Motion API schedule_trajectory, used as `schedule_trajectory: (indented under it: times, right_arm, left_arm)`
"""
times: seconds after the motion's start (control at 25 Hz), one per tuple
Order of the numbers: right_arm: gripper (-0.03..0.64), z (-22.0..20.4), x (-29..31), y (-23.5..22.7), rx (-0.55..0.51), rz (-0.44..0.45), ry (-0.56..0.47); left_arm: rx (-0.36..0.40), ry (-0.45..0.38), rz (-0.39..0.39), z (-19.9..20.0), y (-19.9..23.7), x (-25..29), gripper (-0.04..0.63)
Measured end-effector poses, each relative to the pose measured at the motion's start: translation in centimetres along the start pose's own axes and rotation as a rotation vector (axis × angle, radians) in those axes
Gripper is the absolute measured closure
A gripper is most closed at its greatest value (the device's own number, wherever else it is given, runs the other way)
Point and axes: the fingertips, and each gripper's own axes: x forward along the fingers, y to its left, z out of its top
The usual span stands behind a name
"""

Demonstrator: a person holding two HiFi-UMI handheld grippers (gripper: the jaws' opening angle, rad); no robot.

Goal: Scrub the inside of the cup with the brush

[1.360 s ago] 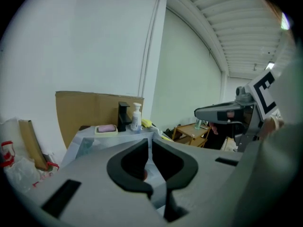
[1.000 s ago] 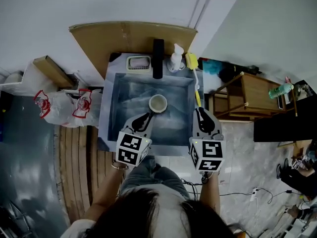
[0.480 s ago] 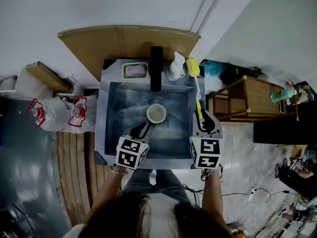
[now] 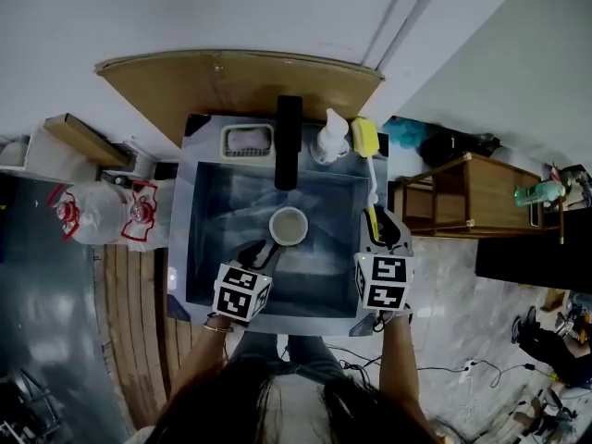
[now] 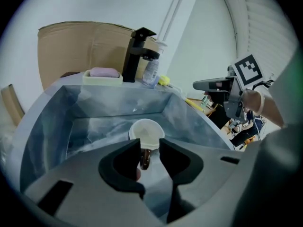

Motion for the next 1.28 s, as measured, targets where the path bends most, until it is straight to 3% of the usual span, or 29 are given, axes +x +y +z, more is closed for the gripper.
schedule_trajectory:
  times: [0.48, 0.92, 1.08, 1.28]
  right_arm:
    - [0.483, -2.7, 5.3, -2.5, 0.008, 0.001, 0.083]
    - [0.485, -3.9, 7.0, -2.6, 0.008, 0.003, 0.113]
    - [0.525, -3.9, 6.9, -2.8, 0.001, -0.010, 0.113]
    - [0.551, -4.0, 6.5, -2.9, 0.021, 0.002, 0.106]
  left_arm:
    - [-0.025, 0.123, 0.023, -2.9, 1.2, 3.1, 0.457]
    - [0.005, 0.190, 0.036, -4.7, 1.7, 5.4, 0.456]
    - [0.024, 0.210, 0.040, -5.3, 1.6, 5.9, 0.458]
    - [0.057, 0.226, 0.036, -5.3, 1.1, 6.1, 0.512]
